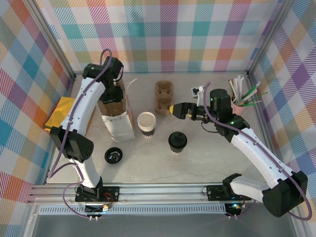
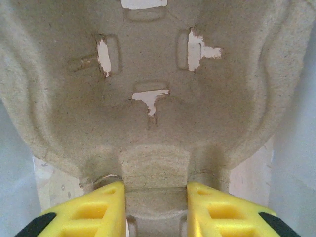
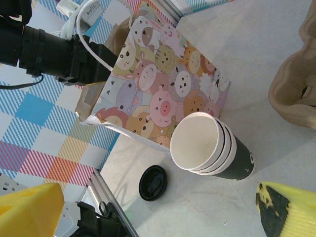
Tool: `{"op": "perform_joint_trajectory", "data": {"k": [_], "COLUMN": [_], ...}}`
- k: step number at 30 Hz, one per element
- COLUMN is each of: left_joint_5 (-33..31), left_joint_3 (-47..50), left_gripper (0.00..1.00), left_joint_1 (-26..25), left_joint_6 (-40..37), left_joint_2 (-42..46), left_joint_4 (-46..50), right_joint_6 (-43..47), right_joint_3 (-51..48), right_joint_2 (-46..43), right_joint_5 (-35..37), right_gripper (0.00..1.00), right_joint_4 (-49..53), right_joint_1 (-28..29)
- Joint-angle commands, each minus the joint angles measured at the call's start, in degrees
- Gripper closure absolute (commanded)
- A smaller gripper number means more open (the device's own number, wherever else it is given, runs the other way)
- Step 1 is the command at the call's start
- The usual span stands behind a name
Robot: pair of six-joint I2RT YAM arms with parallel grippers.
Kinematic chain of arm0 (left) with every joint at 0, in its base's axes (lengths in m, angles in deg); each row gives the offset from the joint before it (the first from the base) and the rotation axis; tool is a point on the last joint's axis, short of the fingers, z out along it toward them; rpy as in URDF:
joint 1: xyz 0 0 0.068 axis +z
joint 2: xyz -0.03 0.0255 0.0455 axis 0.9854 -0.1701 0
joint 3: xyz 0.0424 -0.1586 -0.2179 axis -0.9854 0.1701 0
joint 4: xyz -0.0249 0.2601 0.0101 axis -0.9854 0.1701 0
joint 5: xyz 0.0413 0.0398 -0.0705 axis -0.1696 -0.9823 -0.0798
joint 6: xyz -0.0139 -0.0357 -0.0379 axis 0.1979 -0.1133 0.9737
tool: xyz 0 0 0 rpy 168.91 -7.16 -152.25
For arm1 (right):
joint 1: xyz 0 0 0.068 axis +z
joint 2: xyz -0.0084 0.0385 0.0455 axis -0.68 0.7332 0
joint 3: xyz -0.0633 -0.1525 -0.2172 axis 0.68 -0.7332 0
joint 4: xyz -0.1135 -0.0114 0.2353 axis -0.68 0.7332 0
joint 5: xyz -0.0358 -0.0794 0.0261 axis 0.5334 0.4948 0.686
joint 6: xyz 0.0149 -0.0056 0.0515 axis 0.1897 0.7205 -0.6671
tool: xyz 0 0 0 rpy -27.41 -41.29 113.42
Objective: Pack the takeout coffee
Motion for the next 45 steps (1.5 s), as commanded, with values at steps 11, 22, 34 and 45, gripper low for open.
{"op": "perform_joint_trajectory", "data": {"k": [11,22,34,45], "left_joint_5": [3.63,5.40,5.10,5.05], "left_joint_3": [0.74,8.86,14.77,14.07], "left_gripper": [0.71,0.72,0.73,0.73], "left_joint_1": [0.91,0.91,0.91,0.91], "left_joint_6": [1.89,1.67,1.85,1.43], "left_joint_2": [6.60,7.74,7.95,6.45], "left_joint_4": [2.18,-1.55,-4.21,-3.86], "right_joint_6": [-0.39,-0.44,-0.30,-0.33], "right_joint_3": [-1.17,-1.44,-1.22,-1.35], "right_joint_2": [0.04,-0.39,-0.34,-0.38], "right_joint_5": [-0.62,-0.40,-0.05,0.06], "right_gripper": [0.01,0.01,0.01,0.01], "right_joint_4": [-2.80,-2.77,-2.58,-2.28], "right_joint_1": [0.30,0.26,0.29,0.29]}}
